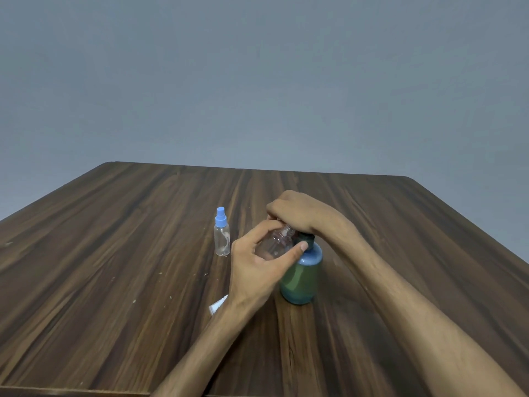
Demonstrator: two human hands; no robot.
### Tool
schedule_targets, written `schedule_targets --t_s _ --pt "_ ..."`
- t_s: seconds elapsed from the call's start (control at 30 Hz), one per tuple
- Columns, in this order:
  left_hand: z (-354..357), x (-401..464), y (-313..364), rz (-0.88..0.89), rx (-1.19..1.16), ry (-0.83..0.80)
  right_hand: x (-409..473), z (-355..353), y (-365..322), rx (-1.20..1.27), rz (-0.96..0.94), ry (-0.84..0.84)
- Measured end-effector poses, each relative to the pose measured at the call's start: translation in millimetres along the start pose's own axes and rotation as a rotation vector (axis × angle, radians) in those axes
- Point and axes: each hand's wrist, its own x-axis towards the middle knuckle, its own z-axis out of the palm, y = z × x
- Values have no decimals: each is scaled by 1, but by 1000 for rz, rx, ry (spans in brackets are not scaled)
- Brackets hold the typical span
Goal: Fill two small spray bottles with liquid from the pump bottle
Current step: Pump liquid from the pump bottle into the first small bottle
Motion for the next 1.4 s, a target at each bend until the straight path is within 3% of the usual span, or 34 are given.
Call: schedule_targets --t_s 0.47,0.67,1.4 --pt "0 -1 -1 24 22 19 -14 -7 -12 -9 -11 84" --pt "-1 1 -3 15 19 23 -11 -1 -9 -51 11 8" --pt "0 3 -12 2 74 74 -11 -7 -9 -21 2 30"
